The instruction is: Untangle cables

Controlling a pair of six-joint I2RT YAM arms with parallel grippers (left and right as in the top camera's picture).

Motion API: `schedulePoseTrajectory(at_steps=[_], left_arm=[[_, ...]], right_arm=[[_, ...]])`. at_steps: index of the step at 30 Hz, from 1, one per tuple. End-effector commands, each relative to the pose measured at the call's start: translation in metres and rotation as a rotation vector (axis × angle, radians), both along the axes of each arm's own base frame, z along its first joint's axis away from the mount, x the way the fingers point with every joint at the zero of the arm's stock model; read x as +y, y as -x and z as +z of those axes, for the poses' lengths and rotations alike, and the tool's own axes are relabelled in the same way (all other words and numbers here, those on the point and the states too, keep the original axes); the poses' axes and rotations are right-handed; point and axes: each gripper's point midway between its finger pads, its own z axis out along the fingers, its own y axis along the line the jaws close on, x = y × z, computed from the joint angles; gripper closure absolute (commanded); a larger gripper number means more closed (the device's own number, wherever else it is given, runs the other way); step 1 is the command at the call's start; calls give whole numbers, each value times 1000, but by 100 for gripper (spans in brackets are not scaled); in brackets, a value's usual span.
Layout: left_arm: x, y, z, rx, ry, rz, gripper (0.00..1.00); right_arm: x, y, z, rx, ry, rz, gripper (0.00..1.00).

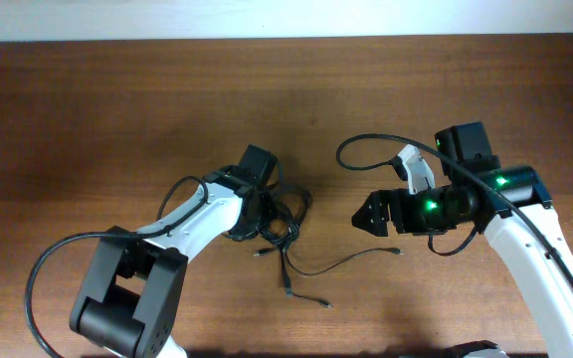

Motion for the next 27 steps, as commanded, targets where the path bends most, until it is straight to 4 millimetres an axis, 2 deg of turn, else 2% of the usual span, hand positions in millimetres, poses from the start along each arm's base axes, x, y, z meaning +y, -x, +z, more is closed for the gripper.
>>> schedulePoseTrajectory(at_steps=[1, 3, 4, 6, 7, 8, 10, 11, 13, 14, 17, 18, 20, 21, 22, 23, 25, 26, 27], left_arm=[[3, -1, 11, -14, 5, -51, 100], [8, -16, 73, -116, 43, -37, 100], [1, -20, 125, -241, 136, -34, 100], [3, -14, 176, -374, 212, 17, 100], [5, -9, 201, -441, 249, 35, 100], [8, -2, 224, -510, 279, 35, 100], [10, 4, 234, -535, 290, 33, 100], [11, 6, 232, -524, 285, 34, 100], [12, 10, 228, -504, 276, 35, 100], [12, 10, 227, -500, 275, 35, 100], [13, 13, 225, -488, 269, 35, 100], [14, 15, 223, -476, 265, 35, 100], [14, 15, 223, -477, 261, 30, 100], [16, 14, 223, -494, 232, -14, 100], [16, 14, 223, -506, 214, -60, 100], [15, 13, 224, -516, 207, -84, 100], [14, 13, 225, -523, 208, -98, 100], [10, 13, 226, -525, 226, -126, 100], [5, 14, 228, -531, 243, -153, 100]], right_arm=[[1, -5, 1, -33, 2, 10, 1], [1, -2, 0, 0, -1, -18, 34], [5, 7, -2, 77, -2, -64, 46], [16, 16, -4, 141, -4, -89, 46], [29, 23, -3, 179, -9, -99, 46], [51, 25, 1, 172, -31, -88, 44], [86, 20, 12, 61, -88, -4, 39], [100, 14, 15, -31, -80, 26, 33], [97, -3, 7, -141, 53, -74, 30], [100, -9, 10, -198, 74, -92, 31], [121, -19, 26, -293, 7, -76, 39], [121, -28, 32, -337, 4, -100, 39], [108, -42, 39, -404, 58, -169, 39], [98, -53, 69, -481, 41, -228, 39], [93, -55, 88, -513, 10, -250, 40], [90, -56, 99, -533, -7, -261, 40], [80, -61, 86, -529, 71, -292, 41], [81, -63, 82, -524, 78, -292, 41], [86, -67, 68, -496, 99, -280, 41]])
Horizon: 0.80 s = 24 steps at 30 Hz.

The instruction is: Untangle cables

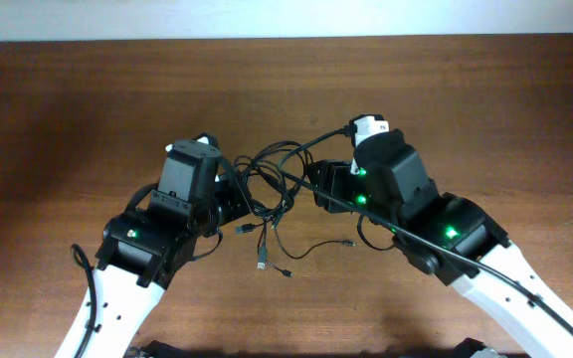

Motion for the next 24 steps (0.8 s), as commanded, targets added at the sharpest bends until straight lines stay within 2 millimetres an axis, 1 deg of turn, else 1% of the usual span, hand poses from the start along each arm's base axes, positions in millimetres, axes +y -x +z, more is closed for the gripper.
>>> schedulePoseTrajectory(at_steps=[1, 3, 5, 6, 7, 8, 9, 10, 11, 12, 14, 15, 16, 17, 18, 19, 20, 21, 22, 23, 24], left_arm=[[-9, 1, 9, -38, 20, -73, 100], [-19, 0, 15, -55, 64, -112, 100], [-24, -1, 19, -71, 83, -138, 100], [-31, 0, 25, -83, 117, -172, 100], [-38, 1, 30, -99, 143, -207, 100], [-46, 4, 44, -161, 167, -281, 100], [-43, 6, 53, -214, 151, -302, 100], [-32, 9, 69, -303, 114, -323, 100], [-19, 14, 87, -384, 93, -315, 100], [-3, 22, 107, -476, 68, -294, 100], [11, 29, 121, -544, 38, -266, 100], [16, 29, 123, -551, 28, -245, 100], [17, 27, 120, -542, 23, -239, 100], [17, 23, 115, -523, 19, -238, 100], [20, 16, 109, -503, 1, -218, 100], [27, 7, 99, -472, -41, -175, 100], [30, -1, 90, -441, -61, -157, 100], [29, -4, 85, -420, -58, -154, 100], [23, -9, 74, -376, -33, -169, 100], [17, -13, 64, -322, 6, -169, 100], [10, -18, 49, -259, 28, -194, 88]], right_arm=[[2, -11, -25, 51, 55, -23, 41], [8, -14, -47, 104, 84, -12, 41], [10, -17, -64, 138, 114, -10, 41], [10, -19, -72, 142, 148, 8, 40], [1, -20, -85, 162, 208, -23, 40], [-33, -24, -106, 178, 387, -130, 40], [-64, -25, -114, 184, 528, -212, 40], [-107, -26, -120, 211, 683, -308, 40], [-133, -25, -121, 248, 730, -363, 40], [-153, -27, -122, 282, 743, -398, 40], [-177, -28, -125, 338, 715, -455, 40], [-181, -27, -129, 375, 670, -460, 40], [-173, -25, -132, 411, 606, -394, 43], [-167, -24, -130, 409, 589, -345, 44], [-169, -23, -126, 399, 597, -347, 45], [-171, -22, -122, 394, 596, -354, 48], [-163, -19, -120, 413, 552, -323, 48], [-153, -18, -117, 416, 525, -254, 48], [-144, -19, -112, 413, 495, -202, 45], [-139, -19, -110, 415, 472, -189, 44], [-130, -17, -110, 430, 427, -158, 44]])
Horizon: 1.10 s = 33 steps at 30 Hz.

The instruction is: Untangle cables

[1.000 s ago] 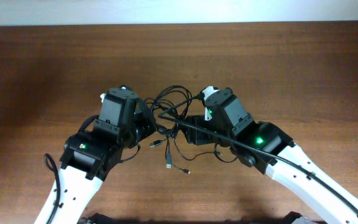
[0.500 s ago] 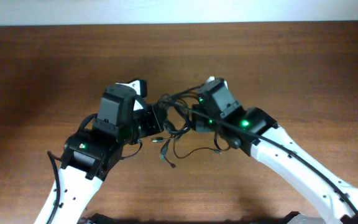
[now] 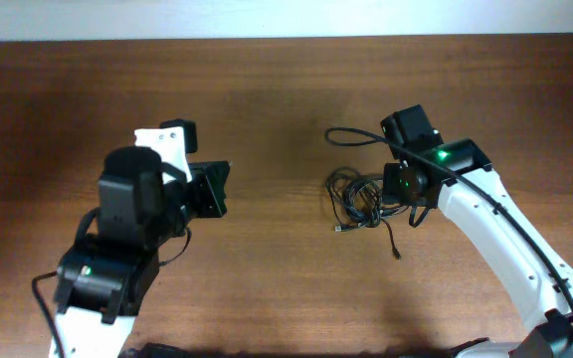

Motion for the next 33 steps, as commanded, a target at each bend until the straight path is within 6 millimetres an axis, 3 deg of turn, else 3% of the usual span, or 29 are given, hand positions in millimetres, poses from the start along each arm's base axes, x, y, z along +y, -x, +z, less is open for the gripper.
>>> schedulePoseTrajectory(at_steps=[1, 2, 4, 5, 6, 8, 10, 12, 13, 15, 16, 17, 18, 19, 20, 22, 23, 25, 27, 28, 30, 33], left_arm=[[-15, -13, -29, 138, 44, -41, 62], [-22, -17, -42, 195, 65, -57, 45], [-54, -21, -95, 457, 147, -38, 13], [-78, -20, -125, 566, 149, -44, 9], [-98, -23, -143, 592, 137, -82, 14], [-158, -35, -180, 550, 115, -207, 24], [-200, -39, -217, 480, 68, -323, 20], [-225, -29, -258, 481, -6, -346, 12], [-235, -20, -272, 478, -36, -363, 15], [-229, -24, -294, 401, -195, -263, 43], [-225, -28, -297, 350, -259, -214, 62], [-220, -32, -299, 303, -323, -164, 93], [-218, -31, -301, 291, -347, -151, 100], [-214, -30, -300, 304, -361, -155, 100], [-205, -30, -290, 321, -378, -145, 100], [-171, -36, -211, 291, -375, -120, 100], [-153, -35, -149, 220, -288, -93, 100], [-112, -24, -64, 103, -164, -20, 100], [-77, -3, -8, 15, -65, 12, 100], [-65, 8, 10, -15, -27, 18, 100], [-26, 24, 42, -56, 99, 142, 100], [-7, 20, 47, -23, 211, 269, 100]], right_arm=[[23, 0, 17, -14, -127, 60, 44], [22, 1, 18, -14, -127, 59, 44], [4, 4, 34, -19, -134, -15, 45], [-11, 4, 45, -27, -145, -78, 45], [-24, 4, 52, -39, -157, -117, 44], [-37, 11, 55, -16, -209, -173, 44], [-46, 16, 53, 9, -205, -202, 44], [-47, 19, 52, 20, -202, -203, 44], [-47, 20, 51, 26, -200, -202, 44], [-48, 23, 51, 36, -197, -198, 44], [-48, 24, 50, 41, -194, -194, 44], [-48, 26, 50, 51, -189, -182, 44], [-49, 28, 49, 57, -182, -180, 45], [-49, 30, 49, 69, -181, -181, 44], [-49, 33, 48, 81, -183, -182, 44], [-21, 42, 44, 141, -328, -107, 44], [1, 51, 39, 188, -443, -14, 45], [16, 66, 27, 261, -534, -9, 45], [42, 77, 27, 294, -689, 96, 45], [65, 81, 38, 276, -828, 226, 45], [108, 85, 85, 123, -1122, 568, 44], [131, 95, 101, 66, -1193, 748, 44]])
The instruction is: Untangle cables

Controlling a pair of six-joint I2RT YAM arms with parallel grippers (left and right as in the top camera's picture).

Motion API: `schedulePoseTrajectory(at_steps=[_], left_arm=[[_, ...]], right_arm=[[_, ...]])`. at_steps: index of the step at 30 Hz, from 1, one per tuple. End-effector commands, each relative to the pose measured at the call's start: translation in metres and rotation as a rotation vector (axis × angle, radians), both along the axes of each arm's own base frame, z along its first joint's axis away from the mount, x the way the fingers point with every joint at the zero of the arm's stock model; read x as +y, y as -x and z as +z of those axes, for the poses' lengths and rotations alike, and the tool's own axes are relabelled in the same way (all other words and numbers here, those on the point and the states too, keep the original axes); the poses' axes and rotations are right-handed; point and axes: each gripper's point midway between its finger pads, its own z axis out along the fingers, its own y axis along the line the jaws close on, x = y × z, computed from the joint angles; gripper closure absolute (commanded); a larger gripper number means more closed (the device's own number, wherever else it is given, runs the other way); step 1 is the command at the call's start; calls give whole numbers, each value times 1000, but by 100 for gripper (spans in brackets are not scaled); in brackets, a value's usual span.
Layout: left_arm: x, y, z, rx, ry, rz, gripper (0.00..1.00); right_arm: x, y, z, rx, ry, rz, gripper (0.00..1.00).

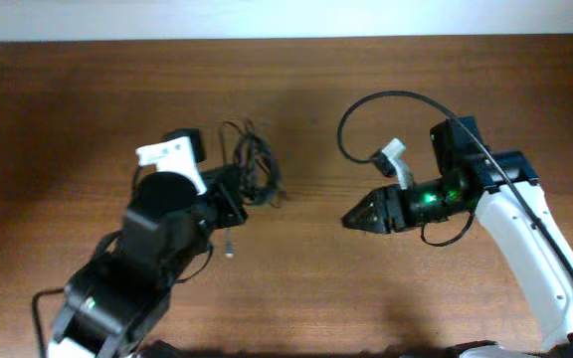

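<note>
A tangled bundle of thin black cables (254, 167) lies left of the table's middle, just in front of my left gripper (231, 202). The gripper's fingers look shut on the bundle's lower strands. One loose strand ends in a small plug (229, 251) below the gripper. My right gripper (352, 219) points left at mid table, well to the right of the bundle. Its fingers meet in a point with nothing between them.
The brown wooden table (88, 89) fills the view, with a pale wall strip along the far edge. The right arm's own black cable (361, 107) arches in a loop above its wrist. The left arm's body (137, 268) covers the near left of the table.
The cable bundle was beside my right gripper at mid right and is now at the left gripper, left of centre. The right gripper has left the bundle and now points left, empty.
First the bundle lay at my left gripper with strands spread toward the middle, the right gripper apart. Then both grippers met over the tangle at centre. After that the bundle sat at the right gripper, the left drawn back. Now it is at the left gripper.
</note>
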Motion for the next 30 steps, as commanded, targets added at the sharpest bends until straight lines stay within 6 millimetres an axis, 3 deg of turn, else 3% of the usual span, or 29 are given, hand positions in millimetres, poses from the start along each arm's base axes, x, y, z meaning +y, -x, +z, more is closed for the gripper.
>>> schedulePoseTrajectory(at_steps=[1, 2, 5, 7, 8, 9, 12, 15, 17, 19, 23, 25, 26, 28, 29, 30], left_arm=[[19, -6, 9, 31, 156, 139, 100], [23, -8, 8, 40, 172, 165, 100], [28, -15, 3, 66, 196, 190, 100], [28, -16, 1, 72, 193, 191, 100], [28, -16, 1, 71, 192, 191, 100], [28, -16, 1, 72, 192, 191, 100], [28, -16, 1, 72, 192, 190, 100], [28, -16, 1, 72, 192, 191, 100], [28, -16, 1, 73, 192, 190, 100], [28, -16, 0, 76, 190, 190, 100], [28, -15, -1, 79, 189, 191, 100], [28, -16, -1, 79, 189, 191, 100], [28, -16, 0, 78, 189, 192, 100], [29, -16, 1, 71, 185, 196, 100], [29, -16, 1, 63, 170, 187, 100], [30, -15, 2, 57, 165, 184, 100]], right_arm=[[29, 14, 26, -136, -178, 151, 44], [33, 14, 26, -131, -179, 155, 45], [60, 8, 29, 261, -134, -25, 45], [75, -3, 10, 458, 12, -228, 54], [78, -6, -2, 543, 88, -345, 52], [82, -8, -9, 632, 136, -461, 32], [91, -29, -5, 716, 94, -612, 33], [98, -33, -19, 826, 116, -665, 39], [115, -34, -27, 879, 110, -658, 42], [138, -40, -23, 883, 45, -600, 45], [152, -44, -16, 906, -5, -571, 55], [161, -42, -12, 898, -22, -562, 82], [161, -45, -18, 825, -9, -576, 96], [139, -57, -51, 557, 125, -632, 96], [106, -53, -82, 537, 301, -740, 96], [81, -53, -98, 488, 416, -790, 96]])
